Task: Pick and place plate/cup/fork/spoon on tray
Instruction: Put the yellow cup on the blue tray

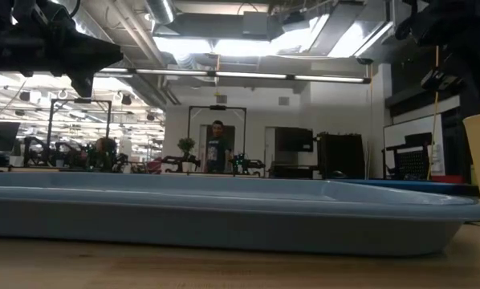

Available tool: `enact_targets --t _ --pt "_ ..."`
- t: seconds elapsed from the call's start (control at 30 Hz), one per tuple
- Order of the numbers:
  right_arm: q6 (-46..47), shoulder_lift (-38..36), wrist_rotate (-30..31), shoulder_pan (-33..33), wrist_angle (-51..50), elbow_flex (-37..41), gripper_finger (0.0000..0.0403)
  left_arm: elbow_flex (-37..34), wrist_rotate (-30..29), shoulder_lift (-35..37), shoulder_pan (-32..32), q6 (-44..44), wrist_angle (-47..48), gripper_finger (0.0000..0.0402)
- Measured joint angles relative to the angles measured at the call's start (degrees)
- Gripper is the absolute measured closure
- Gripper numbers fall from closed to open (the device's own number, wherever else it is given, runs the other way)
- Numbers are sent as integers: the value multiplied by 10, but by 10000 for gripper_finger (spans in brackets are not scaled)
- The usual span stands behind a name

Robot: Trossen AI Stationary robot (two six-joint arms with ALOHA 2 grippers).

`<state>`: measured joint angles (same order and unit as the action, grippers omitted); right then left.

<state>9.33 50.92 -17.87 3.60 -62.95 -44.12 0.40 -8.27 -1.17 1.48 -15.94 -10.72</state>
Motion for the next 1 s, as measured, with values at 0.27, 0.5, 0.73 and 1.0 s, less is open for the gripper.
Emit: enact_targets --t 0.27,0.5,0.73,1.0 --pt "48 0 2 0 11 0 337 0 0 0 0 0 0 347" --pt "54 0 17 0 9 0 291 0 0 0 0 0 0 347" --pt "-13 0 25 0 -32 0 288 0 0 0 0 0 0 347" --pt "-53 3 99 0 -37 0 288 0 0 0 0 0 0 347"
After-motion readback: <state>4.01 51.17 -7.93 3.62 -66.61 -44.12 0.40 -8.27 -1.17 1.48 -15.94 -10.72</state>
